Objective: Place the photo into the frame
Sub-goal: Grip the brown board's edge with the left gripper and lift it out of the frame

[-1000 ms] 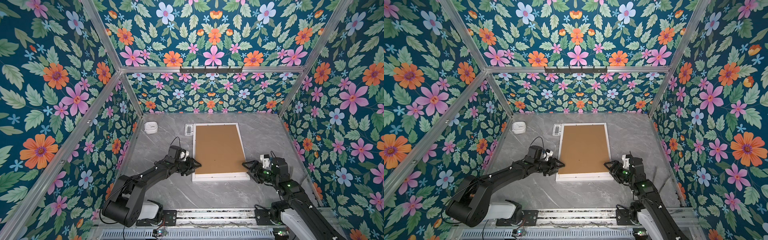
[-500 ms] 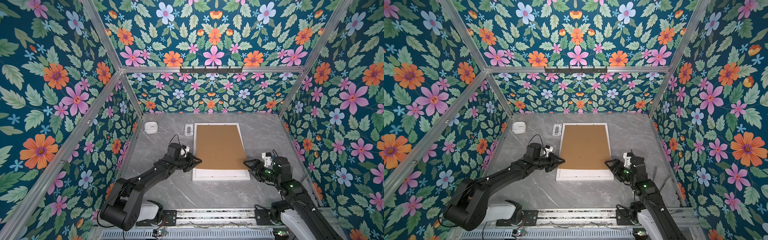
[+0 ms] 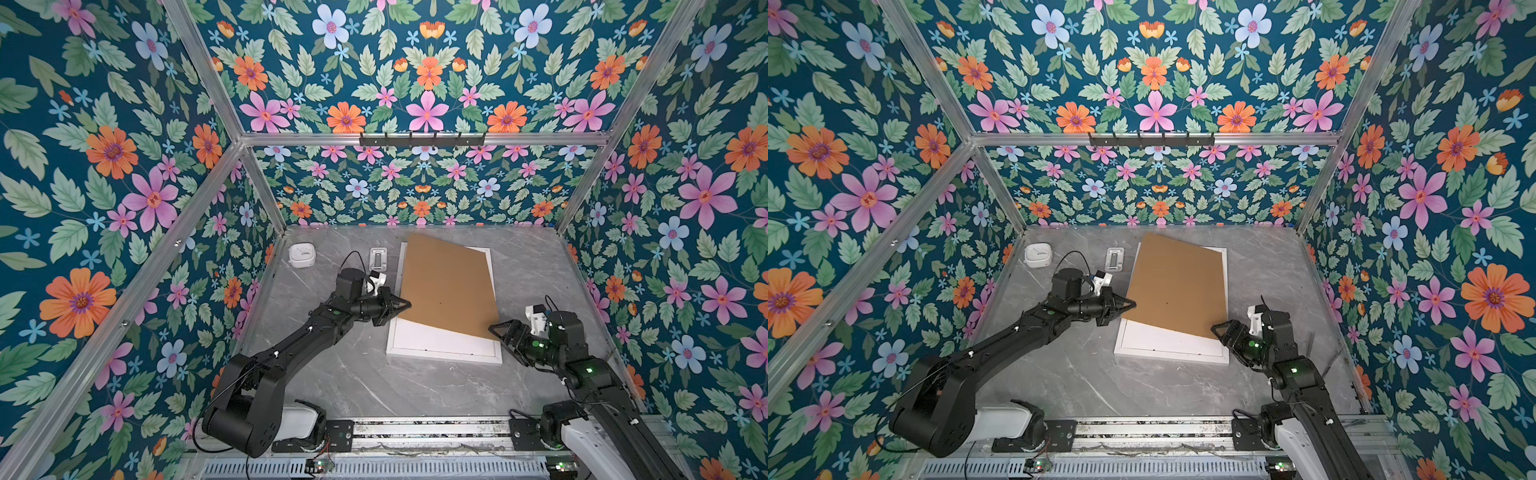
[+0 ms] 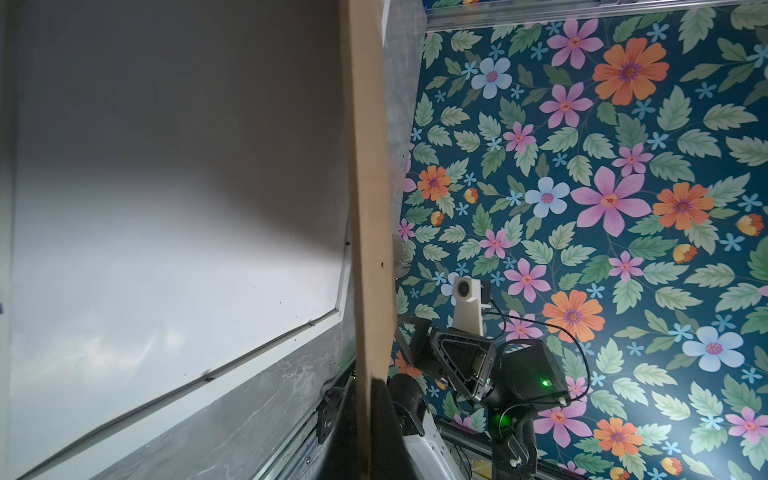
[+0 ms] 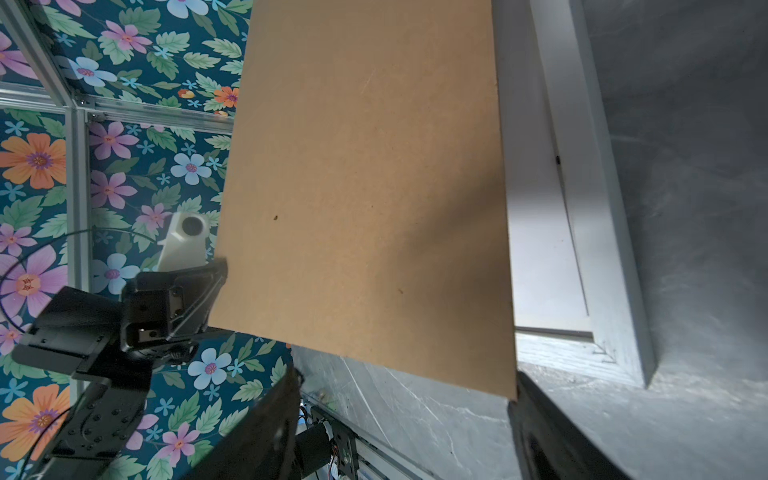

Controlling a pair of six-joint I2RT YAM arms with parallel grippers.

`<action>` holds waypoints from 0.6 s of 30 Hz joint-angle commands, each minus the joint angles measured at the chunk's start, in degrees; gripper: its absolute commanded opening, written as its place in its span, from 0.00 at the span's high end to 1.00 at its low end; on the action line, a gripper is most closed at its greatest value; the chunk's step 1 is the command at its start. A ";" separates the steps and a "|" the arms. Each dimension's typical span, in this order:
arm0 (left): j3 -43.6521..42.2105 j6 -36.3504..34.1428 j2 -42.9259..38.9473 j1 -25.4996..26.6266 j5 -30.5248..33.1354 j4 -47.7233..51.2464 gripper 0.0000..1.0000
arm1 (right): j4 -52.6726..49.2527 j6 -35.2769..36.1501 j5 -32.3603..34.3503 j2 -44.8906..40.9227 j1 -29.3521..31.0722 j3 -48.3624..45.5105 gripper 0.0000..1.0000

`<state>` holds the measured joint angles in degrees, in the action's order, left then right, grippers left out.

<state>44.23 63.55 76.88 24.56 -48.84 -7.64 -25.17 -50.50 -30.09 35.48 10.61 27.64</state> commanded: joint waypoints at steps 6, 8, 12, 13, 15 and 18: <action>12.06 -5.36 2.01 -4.86 -1.86 0.61 1.00 | -2.69 9.18 -0.41 3.67 0.02 4.52 0.17; 15.13 -5.36 2.96 -6.13 -3.10 0.45 1.00 | -3.97 11.38 -0.13 5.31 0.09 5.80 0.16; 20.64 -4.70 4.82 -7.30 -5.01 -0.80 1.00 | -6.61 14.74 1.85 6.90 0.03 8.56 0.15; 21.79 -4.66 5.14 -7.68 -5.16 -0.74 1.00 | -7.28 15.78 2.70 7.01 0.03 9.15 0.15; 23.08 -4.66 5.22 -8.91 -5.34 -0.47 1.00 | -7.92 17.53 3.24 7.67 0.02 10.03 0.15; 24.44 -5.28 5.31 -11.47 -5.31 1.23 1.00 | -9.12 20.36 3.18 10.61 0.11 11.91 0.15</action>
<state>67.46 59.88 82.26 14.55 -53.52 -3.31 -32.36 -34.65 -27.81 44.53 10.61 38.26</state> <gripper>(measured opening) 0.059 0.853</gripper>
